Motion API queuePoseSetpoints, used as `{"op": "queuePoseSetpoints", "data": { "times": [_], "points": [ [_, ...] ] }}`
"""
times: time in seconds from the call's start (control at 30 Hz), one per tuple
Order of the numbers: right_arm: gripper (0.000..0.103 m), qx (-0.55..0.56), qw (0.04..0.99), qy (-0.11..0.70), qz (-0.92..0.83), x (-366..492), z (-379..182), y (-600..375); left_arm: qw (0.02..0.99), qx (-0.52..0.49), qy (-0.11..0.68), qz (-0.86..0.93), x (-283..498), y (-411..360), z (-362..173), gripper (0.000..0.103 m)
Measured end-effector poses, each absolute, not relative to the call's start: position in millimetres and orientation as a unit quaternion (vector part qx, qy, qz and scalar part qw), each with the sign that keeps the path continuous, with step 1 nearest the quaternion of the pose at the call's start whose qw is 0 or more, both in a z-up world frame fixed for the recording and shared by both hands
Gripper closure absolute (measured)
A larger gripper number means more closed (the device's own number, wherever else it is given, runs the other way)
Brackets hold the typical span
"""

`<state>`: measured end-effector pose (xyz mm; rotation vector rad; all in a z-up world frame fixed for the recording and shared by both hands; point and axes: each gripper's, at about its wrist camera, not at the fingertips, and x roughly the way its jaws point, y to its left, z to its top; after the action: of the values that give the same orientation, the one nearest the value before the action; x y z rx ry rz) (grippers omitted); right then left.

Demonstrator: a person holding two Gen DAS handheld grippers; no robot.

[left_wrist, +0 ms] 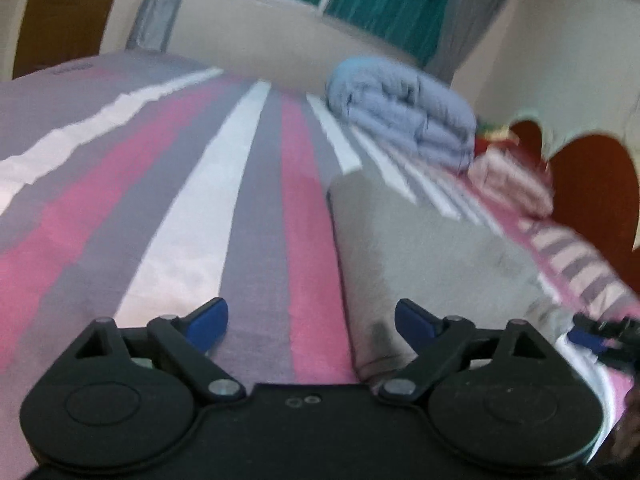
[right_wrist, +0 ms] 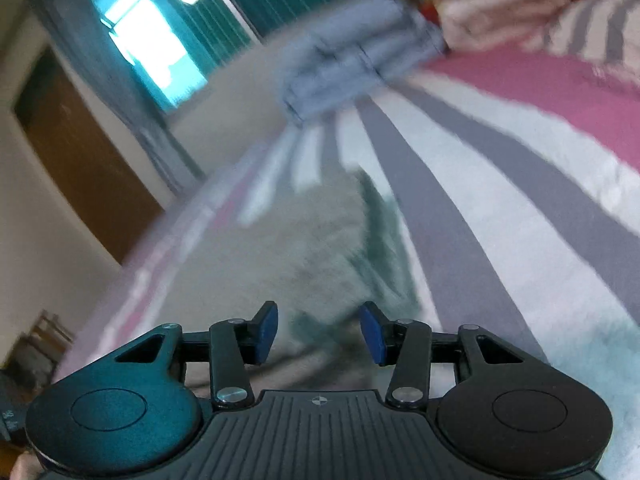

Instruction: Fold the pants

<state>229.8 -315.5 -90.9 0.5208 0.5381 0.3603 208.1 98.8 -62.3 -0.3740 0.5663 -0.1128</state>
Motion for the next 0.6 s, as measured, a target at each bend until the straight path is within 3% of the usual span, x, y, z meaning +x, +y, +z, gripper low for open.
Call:
{"op": "queuePoseSetpoints", "data": {
  "times": [0.3, 0.6],
  "points": [
    [0.055, 0.234, 0.907, 0.319, 0.144, 247.8, -110.0, -304.8, 0.927, -0.114, 0.349, -0.079, 227.9, 66.3, -82.0, 0.011],
    [0.055, 0.269, 0.918, 0.245, 0.159, 226.6, -91.4, -326.5, 0.946, -0.139, 0.277, -0.091, 227.9, 78.2, -53.5, 0.012]
  ]
}}
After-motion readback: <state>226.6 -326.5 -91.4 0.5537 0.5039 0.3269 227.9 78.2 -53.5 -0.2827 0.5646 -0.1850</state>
